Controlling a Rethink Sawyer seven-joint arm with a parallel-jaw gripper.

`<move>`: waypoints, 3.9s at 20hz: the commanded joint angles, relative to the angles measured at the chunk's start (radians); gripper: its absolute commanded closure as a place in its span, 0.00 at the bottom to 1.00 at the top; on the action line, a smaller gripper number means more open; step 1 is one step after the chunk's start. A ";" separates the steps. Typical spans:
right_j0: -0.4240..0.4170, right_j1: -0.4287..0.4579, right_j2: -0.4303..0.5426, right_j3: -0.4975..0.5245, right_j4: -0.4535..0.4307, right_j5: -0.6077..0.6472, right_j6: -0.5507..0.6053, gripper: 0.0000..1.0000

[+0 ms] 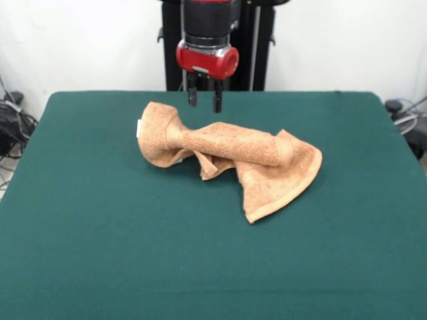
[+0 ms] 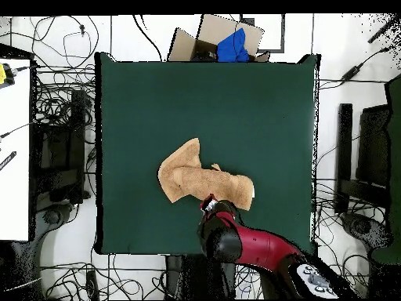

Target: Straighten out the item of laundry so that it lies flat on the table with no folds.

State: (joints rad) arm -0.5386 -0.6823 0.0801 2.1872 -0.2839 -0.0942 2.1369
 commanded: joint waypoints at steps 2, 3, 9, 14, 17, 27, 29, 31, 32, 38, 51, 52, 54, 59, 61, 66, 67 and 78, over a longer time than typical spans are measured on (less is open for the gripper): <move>-0.070 0.022 0.160 -0.060 -0.104 0.026 0.009 0.00; -0.072 0.022 0.160 -0.064 -0.112 0.029 0.008 0.00; -0.107 -0.014 0.188 -0.073 -0.140 0.124 -0.028 0.00; -0.154 -0.045 0.239 -0.047 -0.147 0.207 -0.055 0.00; -0.174 -0.059 0.259 -0.031 -0.158 0.240 -0.068 0.00; -0.221 -0.117 0.320 -0.017 -0.175 0.371 -0.104 0.00; -0.207 -0.104 0.307 -0.035 -0.189 0.362 -0.088 0.00; -0.239 -0.122 0.324 -0.064 -0.183 0.404 -0.115 0.00; -0.233 -0.120 0.315 -0.072 -0.188 0.404 -0.110 0.00; -0.162 -0.086 0.219 -0.138 -0.261 0.366 -0.060 0.00; -0.152 -0.094 0.197 -0.213 -0.348 0.441 -0.086 0.00; -0.155 -0.093 0.198 -0.217 -0.352 0.446 -0.088 0.00; -0.163 -0.086 0.204 -0.222 -0.358 0.450 -0.090 0.00; -0.166 -0.078 0.207 -0.223 -0.372 0.449 -0.085 0.00; -0.167 -0.074 0.208 -0.225 -0.376 0.449 -0.086 0.00; -0.194 -0.034 0.258 -0.220 -0.366 0.430 -0.093 0.00; -0.204 -0.028 0.274 -0.213 -0.360 0.425 -0.095 0.00; -0.487 0.104 0.642 -0.055 -0.338 0.372 -0.166 0.00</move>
State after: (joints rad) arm -0.9804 -0.6799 0.5144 2.0481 -0.5904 0.2608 2.1369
